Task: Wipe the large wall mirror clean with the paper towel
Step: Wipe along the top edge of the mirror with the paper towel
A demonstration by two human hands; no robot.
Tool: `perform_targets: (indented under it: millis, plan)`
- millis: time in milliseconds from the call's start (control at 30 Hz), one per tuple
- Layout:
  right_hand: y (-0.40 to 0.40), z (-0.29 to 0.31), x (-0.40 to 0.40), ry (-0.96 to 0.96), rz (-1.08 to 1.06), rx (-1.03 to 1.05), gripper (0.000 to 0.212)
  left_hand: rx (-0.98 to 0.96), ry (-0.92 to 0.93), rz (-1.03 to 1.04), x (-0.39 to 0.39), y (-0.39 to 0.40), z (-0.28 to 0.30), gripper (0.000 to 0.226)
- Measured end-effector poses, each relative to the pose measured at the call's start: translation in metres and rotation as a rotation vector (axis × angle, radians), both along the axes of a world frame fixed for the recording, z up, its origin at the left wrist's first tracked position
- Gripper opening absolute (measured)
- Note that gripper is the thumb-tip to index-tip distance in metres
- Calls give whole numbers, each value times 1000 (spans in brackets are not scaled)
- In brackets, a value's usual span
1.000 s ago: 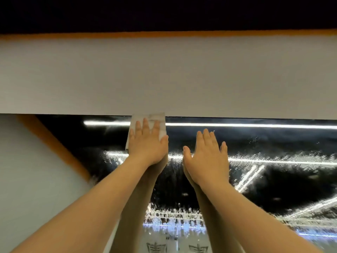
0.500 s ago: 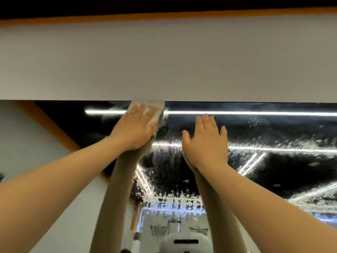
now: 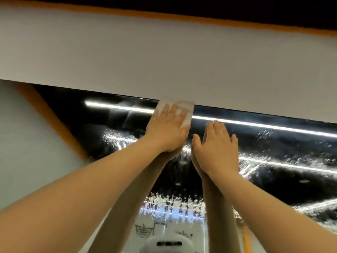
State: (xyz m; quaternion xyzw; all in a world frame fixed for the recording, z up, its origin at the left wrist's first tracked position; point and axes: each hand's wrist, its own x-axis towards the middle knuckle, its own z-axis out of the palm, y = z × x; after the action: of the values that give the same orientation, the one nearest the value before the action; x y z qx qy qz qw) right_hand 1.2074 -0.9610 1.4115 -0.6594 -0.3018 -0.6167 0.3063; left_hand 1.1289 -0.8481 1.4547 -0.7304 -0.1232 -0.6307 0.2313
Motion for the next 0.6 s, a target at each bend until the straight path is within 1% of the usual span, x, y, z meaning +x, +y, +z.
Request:
perform_targets:
  millis: [133,300,500,600]
  plan:
    - [0,-1,0,-8,-3,-1,65,-11,-7,-9,-20,27,0,56]
    - [0,-2,0,-11,0,-6,64,-175,-71,11,-55,71,2,57]
    - [1,-3,-1,0,5,-18,65,-281,-112,26,-41,50,9,58]
    - [2,-3,-1,-1,8,-16,64,-216,-102,7,-24,29,11,60]
